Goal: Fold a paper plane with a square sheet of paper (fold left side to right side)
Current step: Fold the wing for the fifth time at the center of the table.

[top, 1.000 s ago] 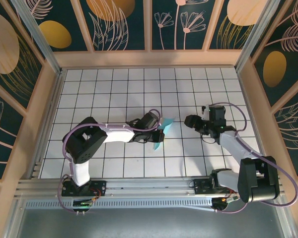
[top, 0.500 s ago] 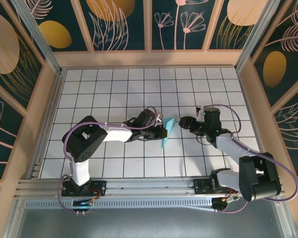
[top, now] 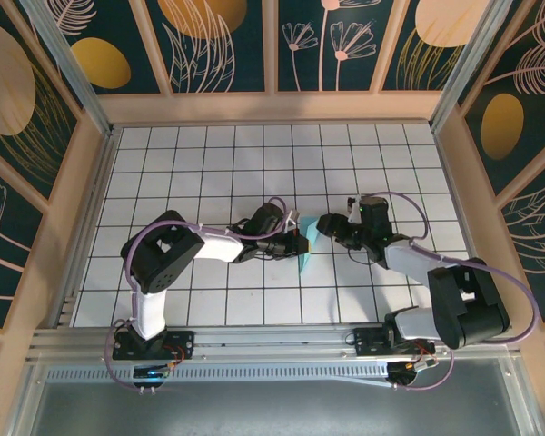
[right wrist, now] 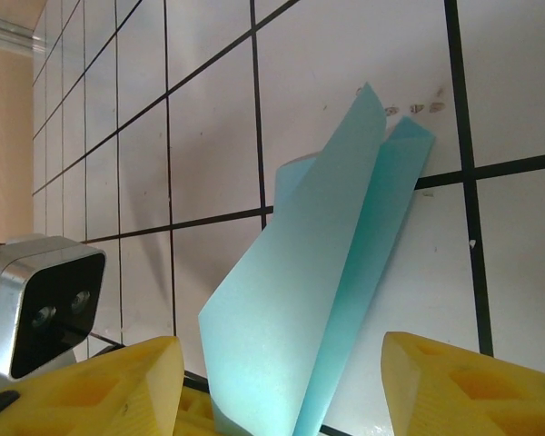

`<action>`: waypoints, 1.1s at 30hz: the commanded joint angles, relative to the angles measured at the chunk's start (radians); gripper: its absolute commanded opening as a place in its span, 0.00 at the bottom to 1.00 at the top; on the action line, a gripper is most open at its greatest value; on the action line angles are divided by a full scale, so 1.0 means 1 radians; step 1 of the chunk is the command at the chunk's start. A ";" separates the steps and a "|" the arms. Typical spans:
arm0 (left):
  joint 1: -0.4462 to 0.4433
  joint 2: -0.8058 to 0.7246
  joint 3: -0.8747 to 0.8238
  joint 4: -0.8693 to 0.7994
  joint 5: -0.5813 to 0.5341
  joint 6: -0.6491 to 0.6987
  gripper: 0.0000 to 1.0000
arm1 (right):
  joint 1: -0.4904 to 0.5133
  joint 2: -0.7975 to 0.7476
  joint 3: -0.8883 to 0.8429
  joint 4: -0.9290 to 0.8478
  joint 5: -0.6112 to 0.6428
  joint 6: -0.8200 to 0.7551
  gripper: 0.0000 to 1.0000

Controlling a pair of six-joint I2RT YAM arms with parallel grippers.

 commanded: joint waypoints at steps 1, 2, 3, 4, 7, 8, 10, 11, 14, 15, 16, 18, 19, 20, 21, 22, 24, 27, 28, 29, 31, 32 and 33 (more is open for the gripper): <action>0.006 0.025 -0.012 0.066 0.028 -0.034 0.00 | 0.014 0.022 -0.007 0.058 0.025 0.032 0.58; 0.006 0.029 -0.014 0.073 0.031 -0.041 0.00 | 0.015 0.029 -0.006 0.063 0.023 0.035 0.58; 0.007 0.030 -0.015 0.082 0.031 -0.047 0.00 | 0.018 0.035 -0.004 0.068 0.022 0.037 0.57; 0.006 0.033 -0.017 0.091 0.032 -0.054 0.00 | 0.021 0.043 -0.002 0.069 0.022 0.038 0.57; 0.007 0.039 -0.020 0.114 0.038 -0.072 0.00 | 0.029 0.061 0.002 0.076 0.028 0.041 0.54; 0.008 0.042 -0.025 0.133 0.043 -0.084 0.00 | 0.032 0.066 0.002 0.080 0.028 0.044 0.54; 0.008 0.044 -0.030 0.153 0.044 -0.097 0.00 | 0.034 0.073 0.002 0.086 0.031 0.046 0.52; 0.010 0.047 -0.030 0.156 0.042 -0.100 0.00 | 0.035 0.076 0.002 0.088 0.033 0.048 0.52; 0.012 0.051 -0.041 0.191 0.045 -0.126 0.00 | 0.039 0.083 0.001 0.095 0.038 0.050 0.52; 0.011 0.054 -0.044 0.201 0.046 -0.134 0.00 | 0.039 0.084 0.001 0.100 0.038 0.051 0.52; 0.012 0.057 -0.047 0.212 0.048 -0.141 0.00 | 0.041 0.087 0.001 0.104 0.038 0.052 0.52; 0.012 0.060 -0.050 0.225 0.050 -0.150 0.00 | 0.042 0.096 0.002 0.108 0.038 0.052 0.52; 0.014 0.062 -0.051 0.234 0.050 -0.156 0.00 | 0.042 0.100 0.004 0.111 0.036 0.052 0.51; 0.014 0.061 -0.054 0.238 0.052 -0.159 0.00 | 0.044 0.106 0.006 0.113 0.035 0.053 0.51; 0.014 0.062 -0.056 0.244 0.051 -0.163 0.00 | 0.043 0.110 0.008 0.113 0.035 0.053 0.50; 0.014 0.061 -0.058 0.250 0.051 -0.165 0.00 | 0.045 0.115 0.007 0.115 0.035 0.052 0.50; 0.015 0.062 -0.061 0.253 0.050 -0.167 0.00 | 0.045 0.122 0.010 0.119 0.036 0.055 0.50; 0.016 0.065 -0.063 0.259 0.050 -0.172 0.00 | 0.049 0.134 0.014 0.121 0.038 0.052 0.49; 0.016 0.066 -0.063 0.261 0.050 -0.174 0.00 | 0.052 0.138 0.015 0.124 0.037 0.054 0.49; 0.016 0.067 -0.063 0.261 0.050 -0.174 0.00 | 0.053 0.141 0.016 0.127 0.036 0.054 0.49; 0.016 0.069 -0.061 0.263 0.049 -0.176 0.00 | 0.056 0.151 0.018 0.135 0.033 0.056 0.49; 0.015 0.070 -0.062 0.265 0.051 -0.177 0.00 | 0.059 0.156 0.019 0.138 0.032 0.056 0.49; 0.016 0.070 -0.062 0.265 0.052 -0.178 0.00 | 0.062 0.160 0.021 0.141 0.031 0.056 0.49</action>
